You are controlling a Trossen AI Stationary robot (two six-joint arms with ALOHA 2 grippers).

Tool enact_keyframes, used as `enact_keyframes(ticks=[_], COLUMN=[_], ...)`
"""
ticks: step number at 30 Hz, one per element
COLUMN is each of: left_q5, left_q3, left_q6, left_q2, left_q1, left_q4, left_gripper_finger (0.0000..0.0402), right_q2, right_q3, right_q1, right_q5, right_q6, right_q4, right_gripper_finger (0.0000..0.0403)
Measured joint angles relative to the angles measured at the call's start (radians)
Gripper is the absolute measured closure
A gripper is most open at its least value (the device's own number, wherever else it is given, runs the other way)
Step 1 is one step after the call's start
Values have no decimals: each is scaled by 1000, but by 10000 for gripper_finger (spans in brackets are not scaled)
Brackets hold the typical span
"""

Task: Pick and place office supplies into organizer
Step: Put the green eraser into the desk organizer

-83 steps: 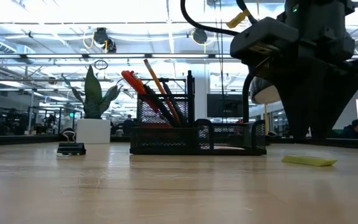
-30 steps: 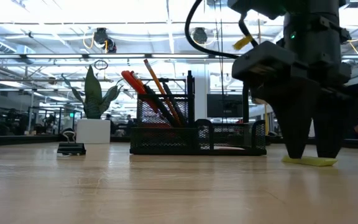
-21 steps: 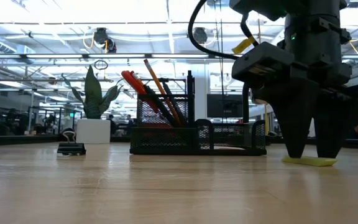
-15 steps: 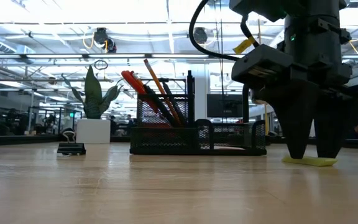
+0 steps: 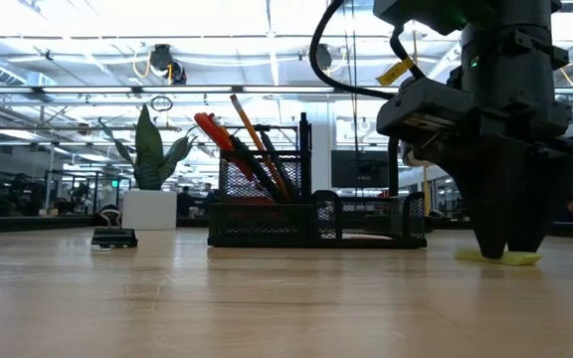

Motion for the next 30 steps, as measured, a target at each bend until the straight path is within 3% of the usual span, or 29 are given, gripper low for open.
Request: enact_keyframes(ticks=[30], left_q5=[-1], left_q3=[0], left_q6=[0], left_q2=[0], left_q1=[0], left_q4=[0], left_gripper_finger=[277], right_q2=[0], right_q3=[8], right_q1=[0], right_q5=[24], right_q6=[4], right_q4=[-18], right_gripper_finger=[369])
